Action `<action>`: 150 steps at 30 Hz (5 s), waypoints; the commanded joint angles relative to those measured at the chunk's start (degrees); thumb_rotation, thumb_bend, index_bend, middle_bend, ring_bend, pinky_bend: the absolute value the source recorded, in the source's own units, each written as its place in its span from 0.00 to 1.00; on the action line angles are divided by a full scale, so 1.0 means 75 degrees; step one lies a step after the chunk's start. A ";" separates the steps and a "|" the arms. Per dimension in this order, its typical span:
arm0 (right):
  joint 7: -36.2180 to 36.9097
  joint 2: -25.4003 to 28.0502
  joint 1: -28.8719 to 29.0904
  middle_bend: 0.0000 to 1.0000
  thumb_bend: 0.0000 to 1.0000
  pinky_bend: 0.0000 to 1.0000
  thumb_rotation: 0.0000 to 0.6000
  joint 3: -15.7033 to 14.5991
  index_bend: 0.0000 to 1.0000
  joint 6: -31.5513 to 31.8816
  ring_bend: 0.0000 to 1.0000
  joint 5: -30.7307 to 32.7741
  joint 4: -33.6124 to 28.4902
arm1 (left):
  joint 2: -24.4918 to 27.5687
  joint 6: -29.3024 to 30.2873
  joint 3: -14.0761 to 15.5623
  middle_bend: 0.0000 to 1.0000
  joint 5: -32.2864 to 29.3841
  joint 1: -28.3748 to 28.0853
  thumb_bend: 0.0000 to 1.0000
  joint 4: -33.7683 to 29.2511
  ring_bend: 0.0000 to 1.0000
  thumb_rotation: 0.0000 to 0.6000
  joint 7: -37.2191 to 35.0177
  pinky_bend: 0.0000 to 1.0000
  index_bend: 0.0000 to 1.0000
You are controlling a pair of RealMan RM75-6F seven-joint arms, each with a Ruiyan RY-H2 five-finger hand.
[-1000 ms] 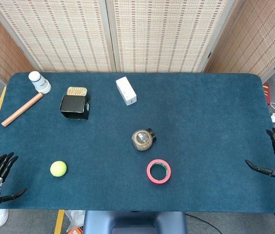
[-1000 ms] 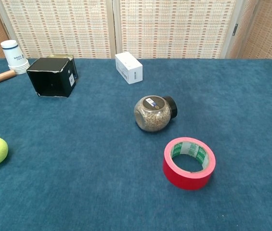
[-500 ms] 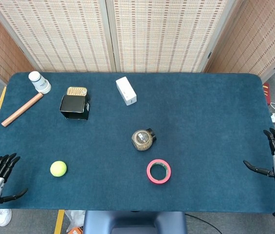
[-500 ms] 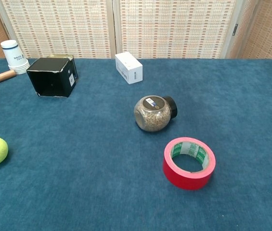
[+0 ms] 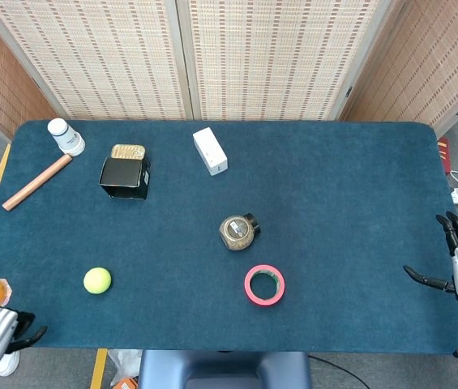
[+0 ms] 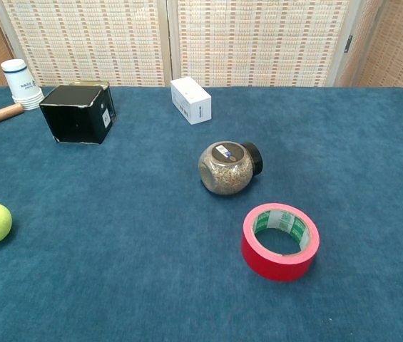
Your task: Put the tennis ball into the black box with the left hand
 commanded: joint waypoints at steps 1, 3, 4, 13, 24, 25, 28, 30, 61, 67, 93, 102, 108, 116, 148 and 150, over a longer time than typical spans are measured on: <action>0.0012 -0.0003 -0.0011 0.00 0.00 0.00 0.84 -0.0011 0.07 0.0019 0.00 -0.0022 0.0002 | -0.0163 -0.0211 0.0190 1.00 0.0090 0.0120 0.49 -0.0322 1.00 1.00 0.0427 1.00 1.00; -0.0001 -0.0007 -0.0011 0.00 0.00 0.00 0.84 -0.0016 0.07 0.0025 0.00 -0.0029 0.0008 | -0.0425 -0.0133 0.0094 1.00 0.0033 0.0185 0.57 -0.0432 1.00 1.00 0.0686 1.00 1.00; -0.0011 -0.0013 -0.0008 0.00 0.00 0.00 0.84 -0.0018 0.07 0.0026 0.00 -0.0032 0.0010 | -0.0590 -0.0049 0.0026 1.00 0.0023 0.0219 0.60 -0.0456 1.00 1.00 0.0880 1.00 1.00; 0.0043 0.0031 0.0007 0.00 0.00 0.00 0.85 -0.0038 0.07 -0.0056 0.00 -0.0017 0.0020 | -0.2103 0.0386 -0.0408 1.00 0.0077 0.0385 0.69 -0.0446 1.00 1.00 0.2964 1.00 1.00; 0.0256 0.0144 0.0043 0.00 0.00 0.00 0.84 -0.0063 0.07 -0.0227 0.00 -0.0016 0.0049 | -0.3260 0.0229 -0.0731 1.00 -0.0200 0.0260 0.70 0.0428 1.00 1.00 0.3525 1.00 1.00; 0.0262 0.0149 0.0049 0.00 0.00 0.00 0.84 -0.0071 0.07 -0.0243 0.00 -0.0027 0.0053 | -0.3392 0.0289 -0.0759 1.00 -0.0205 0.0267 0.70 0.0605 1.00 1.00 0.3515 1.00 1.00; 0.0300 0.0170 0.0064 0.00 0.00 0.00 0.84 -0.0092 0.07 -0.0291 0.00 -0.0050 0.0056 | -0.3812 0.0366 -0.0819 1.00 -0.0285 0.0292 0.70 0.1225 1.00 1.00 0.3351 1.00 1.00; 0.0342 0.0184 0.0063 0.00 0.00 0.00 0.84 -0.0096 0.07 -0.0299 0.00 -0.0060 0.0059 | -0.4022 0.0381 -0.0825 1.00 -0.0309 0.0289 0.70 0.1595 1.00 1.00 0.3227 1.00 1.00; 0.0645 0.0281 0.0097 0.00 0.00 0.00 0.85 -0.0137 0.06 -0.0388 0.00 -0.0131 0.0113 | -0.4839 -0.0985 -0.1192 1.00 -0.0787 -0.0992 0.70 0.3607 1.00 1.00 0.2402 1.00 1.00; 0.0383 0.0194 0.0107 0.00 0.00 0.00 0.84 -0.0139 0.06 -0.0348 0.00 -0.0069 0.0057 | -0.4648 -0.1431 -0.1384 1.00 -0.1058 -0.1304 0.70 0.3702 1.00 1.00 0.1641 1.00 1.00; -0.0665 -0.0172 0.0301 0.00 0.00 0.00 0.85 0.0104 0.06 -0.0431 0.00 0.0778 0.0012 | -0.4543 -0.2518 -0.1334 1.00 -0.0928 -0.3015 0.69 0.4398 1.00 1.00 0.0089 1.00 1.00; -0.0930 -0.0275 0.0342 0.00 0.00 0.00 0.84 0.0135 0.06 -0.0417 0.00 0.0930 0.0000 | -0.4539 -0.2977 -0.1498 1.00 -0.1181 -0.3466 0.69 0.5178 1.00 1.00 -0.0479 1.00 1.00; -0.1109 -0.0347 0.0431 0.00 0.00 0.00 0.84 0.0172 0.05 -0.0522 0.00 0.1086 0.0026 | -0.4476 -0.3388 -0.1533 0.96 -0.1251 -0.3869 0.63 0.5100 0.88 0.97 -0.0988 0.97 0.97; -0.1140 -0.0352 0.0495 0.00 0.00 0.00 0.84 0.0184 0.05 -0.0605 0.00 0.1130 0.0039 | -0.4025 -0.5269 -0.1462 0.01 -0.1299 -0.4976 0.29 0.5012 0.00 0.32 -0.1481 0.01 0.16; -0.0895 -0.0302 0.0484 0.00 0.00 0.00 0.84 0.0134 0.05 -0.0586 0.00 0.0982 0.0086 | -0.4357 -0.4260 -0.1309 0.00 -0.1381 -0.4863 0.26 0.5997 0.00 0.22 -0.2189 0.00 0.02; -0.0888 -0.0296 0.0476 0.00 0.00 0.00 0.84 0.0123 0.05 -0.0574 0.00 0.0958 0.0078 | -0.4386 -0.4171 -0.1325 0.00 -0.1404 -0.4837 0.26 0.6038 0.00 0.22 -0.2156 0.00 0.02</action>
